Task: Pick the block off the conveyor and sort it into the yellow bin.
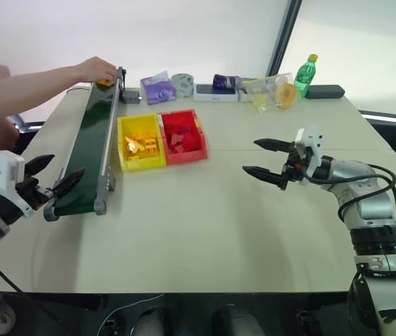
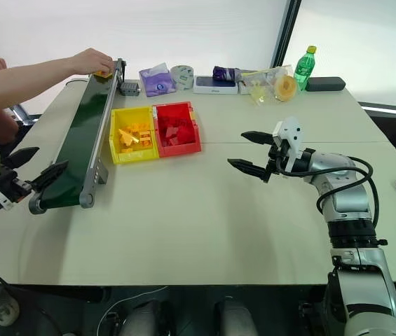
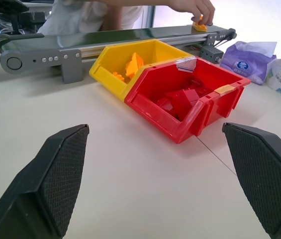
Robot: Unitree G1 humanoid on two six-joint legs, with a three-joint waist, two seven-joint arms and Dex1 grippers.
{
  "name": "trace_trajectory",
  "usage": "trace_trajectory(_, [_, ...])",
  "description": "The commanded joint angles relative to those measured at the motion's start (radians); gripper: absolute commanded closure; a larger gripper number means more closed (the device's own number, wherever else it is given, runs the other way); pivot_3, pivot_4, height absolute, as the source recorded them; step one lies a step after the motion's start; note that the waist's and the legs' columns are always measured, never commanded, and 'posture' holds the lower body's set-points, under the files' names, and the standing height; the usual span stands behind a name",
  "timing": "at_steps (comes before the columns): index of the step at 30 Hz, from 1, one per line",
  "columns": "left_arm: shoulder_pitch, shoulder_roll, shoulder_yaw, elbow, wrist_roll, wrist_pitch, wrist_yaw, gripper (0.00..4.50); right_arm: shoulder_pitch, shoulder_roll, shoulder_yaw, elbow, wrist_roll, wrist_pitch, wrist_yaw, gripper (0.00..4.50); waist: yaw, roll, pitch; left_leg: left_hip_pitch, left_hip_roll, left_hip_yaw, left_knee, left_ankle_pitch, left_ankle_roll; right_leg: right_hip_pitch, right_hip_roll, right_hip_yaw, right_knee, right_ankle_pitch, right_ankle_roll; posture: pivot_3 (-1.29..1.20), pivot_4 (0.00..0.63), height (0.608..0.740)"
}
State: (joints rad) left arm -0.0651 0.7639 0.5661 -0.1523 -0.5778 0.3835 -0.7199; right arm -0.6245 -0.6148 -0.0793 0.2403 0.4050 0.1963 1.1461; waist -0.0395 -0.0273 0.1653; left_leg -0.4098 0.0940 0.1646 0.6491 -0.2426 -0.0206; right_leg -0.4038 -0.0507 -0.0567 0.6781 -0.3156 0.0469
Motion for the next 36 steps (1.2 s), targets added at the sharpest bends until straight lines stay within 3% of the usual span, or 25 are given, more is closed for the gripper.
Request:
trace_trajectory(1, [0.023, -0.007, 0.044, -0.049, -0.026, -0.010, 0.000, 0.10, -0.004, -0.021, -0.020, -0.020, 0.006, -0.008, 0.005, 0.00, -0.001, 0.000, 0.000, 0.000, 0.000, 0.000, 0.000, 0.000, 0.000, 0.000, 0.000, 0.000, 0.000, 0.000, 0.000, 0.00, 0.150, 0.740])
trace_trajectory(26, [0.071, -0.037, 0.058, -0.101, -0.026, -0.016, 0.079, 0.10, 0.008, -0.021, -0.022, -0.067, 0.025, 0.030, -0.004, 0.00, 0.000, 0.000, 0.000, 0.000, 0.000, 0.000, 0.000, 0.000, 0.001, 0.000, 0.000, 0.000, 0.000, 0.000, 0.000, 0.00, 0.150, 0.740])
trace_trajectory(36, [0.175, -0.187, 0.103, -0.236, 0.035, -0.100, 0.244, 0.10, 0.016, -0.010, -0.025, -0.096, 0.040, 0.030, -0.001, 0.00, 0.000, 0.000, 0.000, 0.000, 0.000, 0.000, 0.000, -0.001, 0.001, 0.000, 0.000, 0.001, 0.000, 0.000, 0.000, 0.00, 0.150, 0.740])
